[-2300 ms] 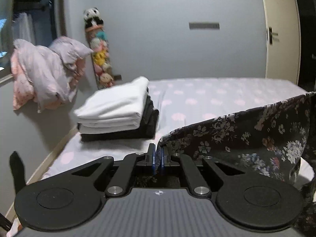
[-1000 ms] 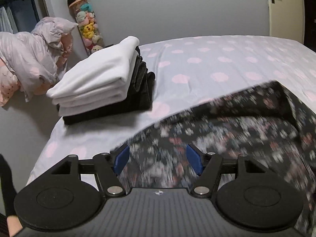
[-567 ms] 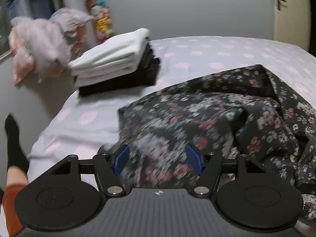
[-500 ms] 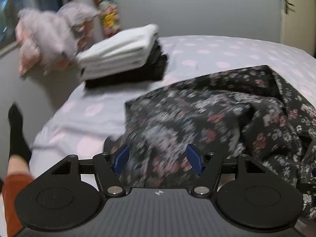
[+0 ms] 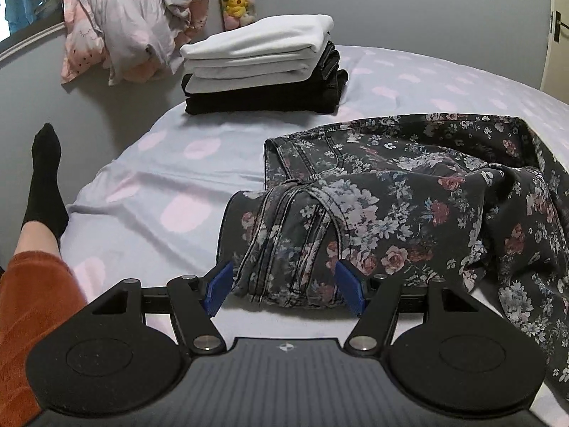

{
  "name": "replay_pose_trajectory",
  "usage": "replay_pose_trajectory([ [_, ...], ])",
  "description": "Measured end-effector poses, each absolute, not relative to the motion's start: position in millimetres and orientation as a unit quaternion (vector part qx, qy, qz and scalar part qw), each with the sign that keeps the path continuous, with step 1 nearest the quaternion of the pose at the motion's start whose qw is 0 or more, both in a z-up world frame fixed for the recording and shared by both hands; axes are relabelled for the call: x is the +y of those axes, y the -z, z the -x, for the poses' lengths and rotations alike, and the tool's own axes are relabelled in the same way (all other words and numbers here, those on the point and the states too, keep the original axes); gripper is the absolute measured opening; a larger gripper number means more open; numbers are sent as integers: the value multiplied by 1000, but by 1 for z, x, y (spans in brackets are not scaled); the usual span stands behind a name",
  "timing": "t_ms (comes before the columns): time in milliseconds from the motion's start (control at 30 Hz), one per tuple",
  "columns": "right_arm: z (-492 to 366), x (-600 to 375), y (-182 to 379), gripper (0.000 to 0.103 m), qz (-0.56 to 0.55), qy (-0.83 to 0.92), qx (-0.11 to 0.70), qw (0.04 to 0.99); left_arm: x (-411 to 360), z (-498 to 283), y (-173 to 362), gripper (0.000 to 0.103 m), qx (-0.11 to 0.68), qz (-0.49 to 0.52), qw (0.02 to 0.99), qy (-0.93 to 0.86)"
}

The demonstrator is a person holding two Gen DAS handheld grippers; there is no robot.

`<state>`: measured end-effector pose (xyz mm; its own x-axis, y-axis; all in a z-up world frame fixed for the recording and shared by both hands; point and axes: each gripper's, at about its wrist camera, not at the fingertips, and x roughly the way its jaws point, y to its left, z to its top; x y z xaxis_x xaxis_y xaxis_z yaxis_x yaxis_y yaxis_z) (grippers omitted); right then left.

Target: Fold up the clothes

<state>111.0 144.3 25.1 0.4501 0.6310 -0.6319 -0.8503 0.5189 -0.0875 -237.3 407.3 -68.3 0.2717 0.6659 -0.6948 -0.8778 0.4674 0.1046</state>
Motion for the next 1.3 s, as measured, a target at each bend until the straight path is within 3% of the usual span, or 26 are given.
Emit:
replay_pose_trajectory([
  [300,-266,145,-113,15,180,-312,237,902,417,233,68,75,356,157,775,-498],
  [733,-461,223,-47,14,232,-163,247,927,432,217,70,75,403,132,757,-497],
  [867,-485,247,-12,16,262,-149,265,916,434,215,73,75,424,119,759,-479],
  [1000,-491,251,5,31,273,-144,264,914,431,216,73,75,435,98,770,-456],
  [1300,-449,215,-9,31,257,-172,297,903,405,214,81,75,489,6,798,-353],
])
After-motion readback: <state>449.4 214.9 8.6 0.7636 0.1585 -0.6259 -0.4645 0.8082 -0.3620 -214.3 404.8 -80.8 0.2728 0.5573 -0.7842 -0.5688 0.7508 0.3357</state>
